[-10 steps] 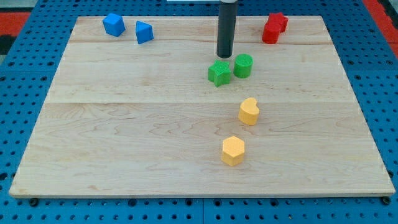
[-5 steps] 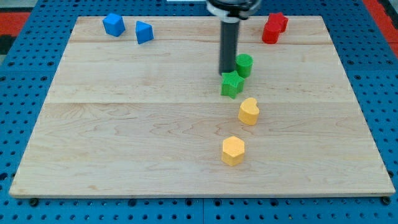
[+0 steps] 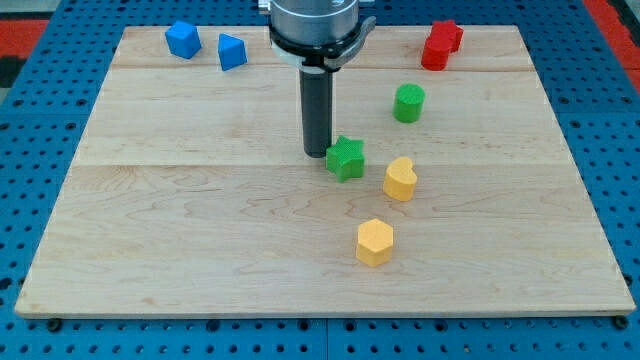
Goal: Slide the green star towards the bottom center
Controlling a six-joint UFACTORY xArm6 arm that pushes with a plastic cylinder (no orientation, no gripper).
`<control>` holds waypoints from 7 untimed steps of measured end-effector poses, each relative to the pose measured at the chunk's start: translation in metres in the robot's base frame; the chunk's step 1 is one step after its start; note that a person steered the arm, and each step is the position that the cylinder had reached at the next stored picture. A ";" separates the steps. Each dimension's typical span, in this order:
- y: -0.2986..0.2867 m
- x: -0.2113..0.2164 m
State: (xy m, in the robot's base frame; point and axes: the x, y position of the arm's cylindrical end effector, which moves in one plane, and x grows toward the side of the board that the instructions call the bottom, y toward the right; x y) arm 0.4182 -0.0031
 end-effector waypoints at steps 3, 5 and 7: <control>0.047 0.011; -0.003 0.062; -0.035 0.135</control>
